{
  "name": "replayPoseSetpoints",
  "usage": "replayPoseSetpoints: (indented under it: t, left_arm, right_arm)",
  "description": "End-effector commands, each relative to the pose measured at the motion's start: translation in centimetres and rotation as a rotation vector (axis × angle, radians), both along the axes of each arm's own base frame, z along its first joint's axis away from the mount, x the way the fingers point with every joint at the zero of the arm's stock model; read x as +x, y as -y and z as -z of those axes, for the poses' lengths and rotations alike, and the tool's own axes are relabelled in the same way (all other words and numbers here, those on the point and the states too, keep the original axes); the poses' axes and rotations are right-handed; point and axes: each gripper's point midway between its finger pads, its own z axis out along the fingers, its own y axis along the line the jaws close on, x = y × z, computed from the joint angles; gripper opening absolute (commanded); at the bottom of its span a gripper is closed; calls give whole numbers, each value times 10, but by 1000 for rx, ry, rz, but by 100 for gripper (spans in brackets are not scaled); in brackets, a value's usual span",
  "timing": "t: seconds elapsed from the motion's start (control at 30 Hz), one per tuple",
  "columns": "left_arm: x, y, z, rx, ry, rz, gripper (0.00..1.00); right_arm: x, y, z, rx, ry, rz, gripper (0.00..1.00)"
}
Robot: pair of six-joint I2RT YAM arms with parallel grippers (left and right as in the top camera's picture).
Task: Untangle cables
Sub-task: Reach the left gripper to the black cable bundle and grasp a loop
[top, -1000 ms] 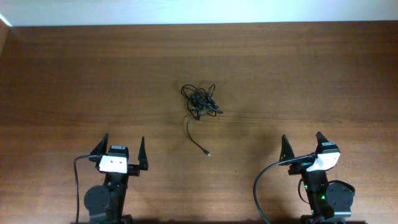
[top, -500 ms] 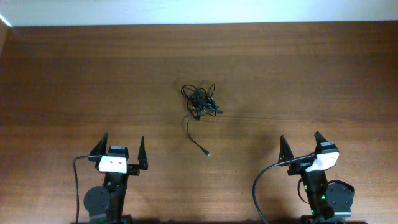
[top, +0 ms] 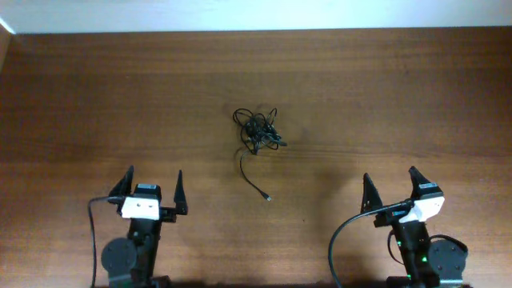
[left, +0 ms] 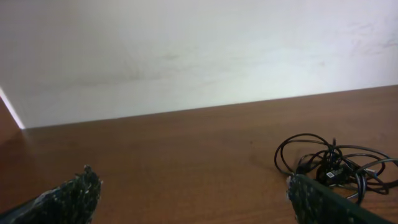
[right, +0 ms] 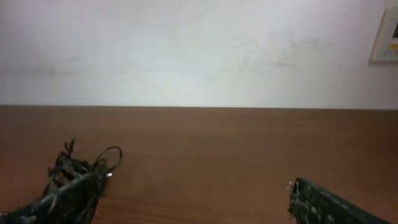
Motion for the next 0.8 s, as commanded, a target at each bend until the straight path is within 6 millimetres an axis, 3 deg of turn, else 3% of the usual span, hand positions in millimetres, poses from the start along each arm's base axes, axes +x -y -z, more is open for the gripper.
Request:
replayPoseSetpoints:
  t: [0.0, 0.2, 0.27, 0.33, 0.6, 0.77]
  left_arm:
    - [5, -1, -27, 43, 0, -2, 99]
    - [34, 4, -69, 22, -100, 58, 99]
    - [45, 9, -83, 8, -150, 101, 99]
    - [68, 18, -107, -19, -275, 181, 99]
    - [108, 38, -134, -133, -543, 335, 99]
    - [135, 80, -131, -94, -657, 456, 99]
  right_arm:
    - [-12, -3, -36, 2, 50, -15, 99]
    - [-40, -3, -92, 1, 69, -15, 99]
    - [-43, -3, -110, 2, 42, -16, 99]
    - [-36, -12, -132, 7, -54, -65, 99]
    - [-14, -18, -160, 34, -407, -102, 99]
    - [17, -30, -156, 77, -641, -174, 99]
